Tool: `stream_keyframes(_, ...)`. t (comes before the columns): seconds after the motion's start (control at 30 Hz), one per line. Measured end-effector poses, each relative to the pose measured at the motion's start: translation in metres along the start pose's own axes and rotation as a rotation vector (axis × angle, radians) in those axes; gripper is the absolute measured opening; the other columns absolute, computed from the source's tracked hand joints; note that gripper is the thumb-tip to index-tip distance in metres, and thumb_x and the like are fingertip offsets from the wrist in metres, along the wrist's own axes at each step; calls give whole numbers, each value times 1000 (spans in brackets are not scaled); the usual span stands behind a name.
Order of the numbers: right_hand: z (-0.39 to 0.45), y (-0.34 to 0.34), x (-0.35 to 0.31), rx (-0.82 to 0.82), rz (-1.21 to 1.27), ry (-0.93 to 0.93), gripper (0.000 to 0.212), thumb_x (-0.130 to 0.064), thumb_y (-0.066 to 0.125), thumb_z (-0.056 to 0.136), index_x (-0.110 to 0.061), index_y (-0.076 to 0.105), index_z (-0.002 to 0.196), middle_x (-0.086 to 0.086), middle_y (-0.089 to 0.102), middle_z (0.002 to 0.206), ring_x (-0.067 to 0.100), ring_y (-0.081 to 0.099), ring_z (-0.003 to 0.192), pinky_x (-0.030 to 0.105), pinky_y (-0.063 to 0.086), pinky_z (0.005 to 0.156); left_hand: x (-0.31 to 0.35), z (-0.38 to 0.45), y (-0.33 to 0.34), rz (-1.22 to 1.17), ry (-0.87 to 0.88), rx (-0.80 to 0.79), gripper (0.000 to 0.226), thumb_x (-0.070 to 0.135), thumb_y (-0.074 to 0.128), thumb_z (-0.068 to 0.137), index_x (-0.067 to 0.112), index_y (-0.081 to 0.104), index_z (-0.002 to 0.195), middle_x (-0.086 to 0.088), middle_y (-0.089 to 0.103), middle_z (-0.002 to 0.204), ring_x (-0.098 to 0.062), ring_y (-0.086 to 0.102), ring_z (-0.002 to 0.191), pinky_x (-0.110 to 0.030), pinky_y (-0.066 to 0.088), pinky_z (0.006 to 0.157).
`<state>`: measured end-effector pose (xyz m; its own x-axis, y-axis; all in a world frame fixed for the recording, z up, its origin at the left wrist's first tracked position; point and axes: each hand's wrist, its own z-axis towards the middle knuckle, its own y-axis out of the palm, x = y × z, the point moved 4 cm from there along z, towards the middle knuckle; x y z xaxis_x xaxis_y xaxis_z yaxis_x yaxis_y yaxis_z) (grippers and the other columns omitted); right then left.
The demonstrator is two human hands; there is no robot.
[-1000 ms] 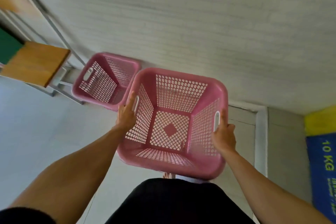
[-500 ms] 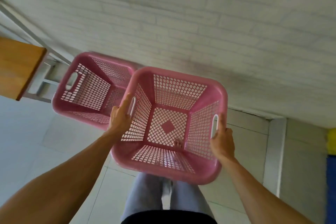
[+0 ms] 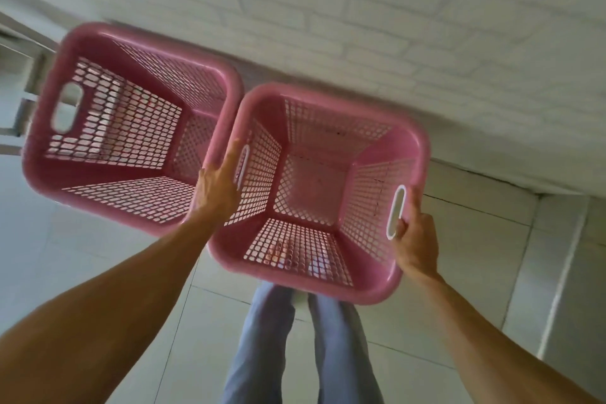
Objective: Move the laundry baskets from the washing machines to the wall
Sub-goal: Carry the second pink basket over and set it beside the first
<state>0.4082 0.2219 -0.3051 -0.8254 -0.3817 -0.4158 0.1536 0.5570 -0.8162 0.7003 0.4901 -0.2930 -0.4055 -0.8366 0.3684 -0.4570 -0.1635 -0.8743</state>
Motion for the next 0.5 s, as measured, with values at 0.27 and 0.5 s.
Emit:
stream_keyframes(0.27, 9, 17, 2, 22, 12, 16, 60, -20, 39, 105, -36, 23, 160, 8, 59, 70, 10, 56, 46, 12, 36, 34, 8, 10, 16, 124, -216, -18, 107, -11, 50, 82, 49, -2, 154, -21, 61, 121, -38, 65, 95, -56, 56, 80)
stream_keyframes(0.5, 2, 12, 6, -138, -75, 86, 81, -20, 51, 103, -40, -1, 163, 8, 63, 84, 18, 65, 55, 27, 51, 39, 22, 6, 5, -19, -140, -11, 102, -14, 47, 75, 45, 18, 154, -7, 63, 119, -30, 68, 86, -41, 59, 59)
